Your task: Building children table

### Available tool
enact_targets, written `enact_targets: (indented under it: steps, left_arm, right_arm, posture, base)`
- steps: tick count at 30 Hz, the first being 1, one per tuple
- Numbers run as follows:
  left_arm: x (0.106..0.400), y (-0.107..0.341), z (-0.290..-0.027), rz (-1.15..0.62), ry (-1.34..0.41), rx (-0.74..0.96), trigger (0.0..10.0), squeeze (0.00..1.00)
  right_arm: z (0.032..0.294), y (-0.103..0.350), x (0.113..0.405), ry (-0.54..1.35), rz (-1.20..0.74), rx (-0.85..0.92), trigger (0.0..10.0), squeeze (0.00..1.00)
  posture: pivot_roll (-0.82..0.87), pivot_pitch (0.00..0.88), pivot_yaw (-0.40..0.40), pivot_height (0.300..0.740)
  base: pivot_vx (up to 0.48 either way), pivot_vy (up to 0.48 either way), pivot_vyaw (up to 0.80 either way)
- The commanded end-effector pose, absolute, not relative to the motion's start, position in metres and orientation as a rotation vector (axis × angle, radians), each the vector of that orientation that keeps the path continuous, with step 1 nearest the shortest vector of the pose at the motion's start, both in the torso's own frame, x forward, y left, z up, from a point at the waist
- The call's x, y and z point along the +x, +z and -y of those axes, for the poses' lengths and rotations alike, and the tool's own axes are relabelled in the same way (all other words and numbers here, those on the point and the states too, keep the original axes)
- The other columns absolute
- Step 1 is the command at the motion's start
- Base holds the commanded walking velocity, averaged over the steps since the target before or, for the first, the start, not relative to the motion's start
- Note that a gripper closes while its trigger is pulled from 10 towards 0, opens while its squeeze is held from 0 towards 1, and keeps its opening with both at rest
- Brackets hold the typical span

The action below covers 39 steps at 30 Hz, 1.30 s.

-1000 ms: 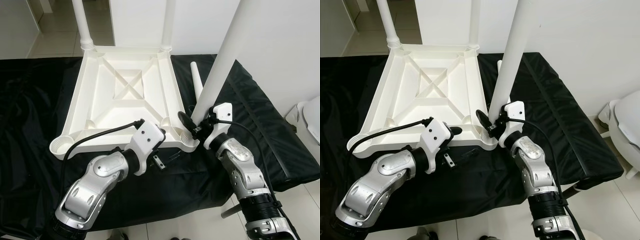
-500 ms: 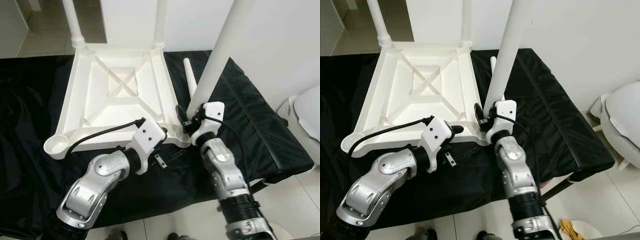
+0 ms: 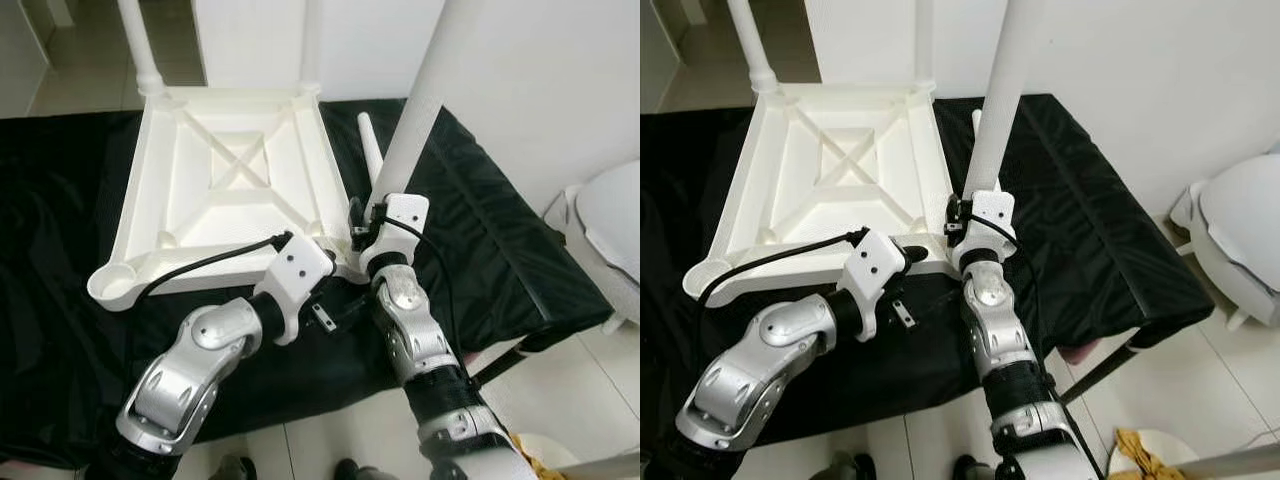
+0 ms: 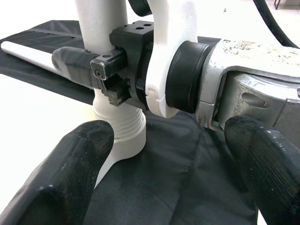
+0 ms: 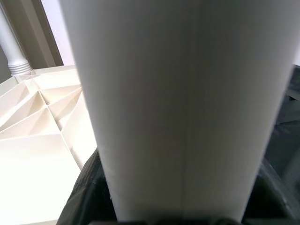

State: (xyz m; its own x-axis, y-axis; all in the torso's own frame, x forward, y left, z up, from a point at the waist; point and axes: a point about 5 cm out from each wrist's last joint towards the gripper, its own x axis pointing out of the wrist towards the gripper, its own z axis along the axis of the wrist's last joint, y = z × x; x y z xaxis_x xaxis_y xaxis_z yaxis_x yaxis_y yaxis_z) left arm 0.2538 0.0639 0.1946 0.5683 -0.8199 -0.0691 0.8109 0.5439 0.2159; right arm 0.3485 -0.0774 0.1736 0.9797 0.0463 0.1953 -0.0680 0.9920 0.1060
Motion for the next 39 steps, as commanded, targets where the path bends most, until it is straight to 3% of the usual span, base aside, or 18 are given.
enact_targets:
  steps: [1, 2, 3, 20, 21, 39]
  left_arm:
    - [0.253, 0.195, -0.063, 0.041, -0.967, 0.236, 10.0, 0.0]
    - [0.253, 0.196, -0.063, 0.042, -0.966, 0.236, 10.0, 0.0]
    - [0.253, 0.195, -0.063, 0.041, -0.966, 0.236, 10.0, 0.0]
    - [0.253, 0.194, -0.061, 0.033, -0.973, 0.23, 10.0, 0.0]
    - [0.253, 0.193, -0.06, 0.031, -0.974, 0.228, 10.0, 0.0]
    - [0.261, 0.185, -0.062, -0.043, -0.914, 0.219, 10.0, 0.0]
  right_arm:
    - [0.08, 0.145, 0.346, 0.039, 0.07, 0.128, 10.0, 0.0]
    - [0.082, 0.146, 0.346, 0.034, 0.074, 0.128, 10.0, 0.0]
    - [0.084, 0.146, 0.346, 0.033, 0.08, 0.138, 10.0, 1.0]
    - [0.102, 0.161, 0.348, 0.077, 0.209, 0.159, 10.0, 1.0]
    - [0.103, 0.162, 0.347, 0.113, 0.223, 0.162, 10.0, 0.0]
    - [0.11, 0.179, 0.331, 0.499, 0.286, 0.106, 10.0, 0.0]
  posture:
    - [0.03, 0.127, -0.017, 0.74]
    - [0.03, 0.127, -0.017, 0.74]
    - [0.03, 0.125, -0.016, 0.74]
    - [0.02, 0.118, -0.015, 0.74]
    - [0.02, 0.118, -0.016, 0.74]
    - [0.01, 0.117, -0.012, 0.74]
  base:
    - [0.0, 0.0, 0.0]
    - [0.0, 0.0, 0.0]
    - [0.0, 0.0, 0.0]
    - [0.0, 0.0, 0.0]
    - [0.0, 0.0, 0.0]
    - [0.0, 0.0, 0.0]
